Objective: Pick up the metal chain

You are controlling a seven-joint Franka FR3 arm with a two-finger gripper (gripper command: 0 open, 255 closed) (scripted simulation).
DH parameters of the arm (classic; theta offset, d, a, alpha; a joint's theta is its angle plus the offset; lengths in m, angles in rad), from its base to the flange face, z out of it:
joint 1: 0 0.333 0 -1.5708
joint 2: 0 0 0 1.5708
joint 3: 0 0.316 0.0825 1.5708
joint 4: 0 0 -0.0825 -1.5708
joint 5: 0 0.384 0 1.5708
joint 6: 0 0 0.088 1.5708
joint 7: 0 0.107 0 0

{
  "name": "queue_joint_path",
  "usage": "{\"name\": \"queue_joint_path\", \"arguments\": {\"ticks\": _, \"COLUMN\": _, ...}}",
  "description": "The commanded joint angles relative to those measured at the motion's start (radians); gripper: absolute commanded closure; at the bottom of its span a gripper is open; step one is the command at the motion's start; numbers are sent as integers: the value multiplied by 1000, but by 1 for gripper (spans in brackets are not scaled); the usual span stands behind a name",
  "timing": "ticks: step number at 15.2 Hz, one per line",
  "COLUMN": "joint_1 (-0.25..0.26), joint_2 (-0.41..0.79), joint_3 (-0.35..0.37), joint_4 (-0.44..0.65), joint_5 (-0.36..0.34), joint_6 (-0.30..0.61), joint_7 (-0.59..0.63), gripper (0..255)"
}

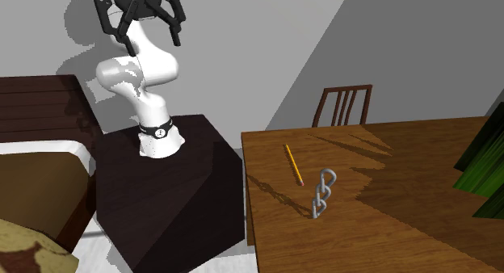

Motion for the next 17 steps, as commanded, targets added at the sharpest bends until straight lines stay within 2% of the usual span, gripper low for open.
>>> {"name": "queue_joint_path", "arguments": {"ticks": 1, "joint_1": 0, "joint_2": 0, "joint_3": 0, "joint_4": 0, "joint_5": 0, "joint_6": 0, "joint_7": 0, "gripper": 0}}
{"name": "queue_joint_path", "arguments": {"ticks": 9, "joint_1": 35, "joint_2": 140, "joint_3": 80, "joint_4": -103, "joint_5": 36, "joint_6": 311, "joint_7": 27, "gripper": 0}}
{"name": "queue_joint_path", "arguments": {"ticks": 17, "joint_1": 58, "joint_2": 365, "joint_3": 162, "joint_4": -109, "joint_5": 42, "joint_6": 610, "joint_7": 63, "gripper": 0}}
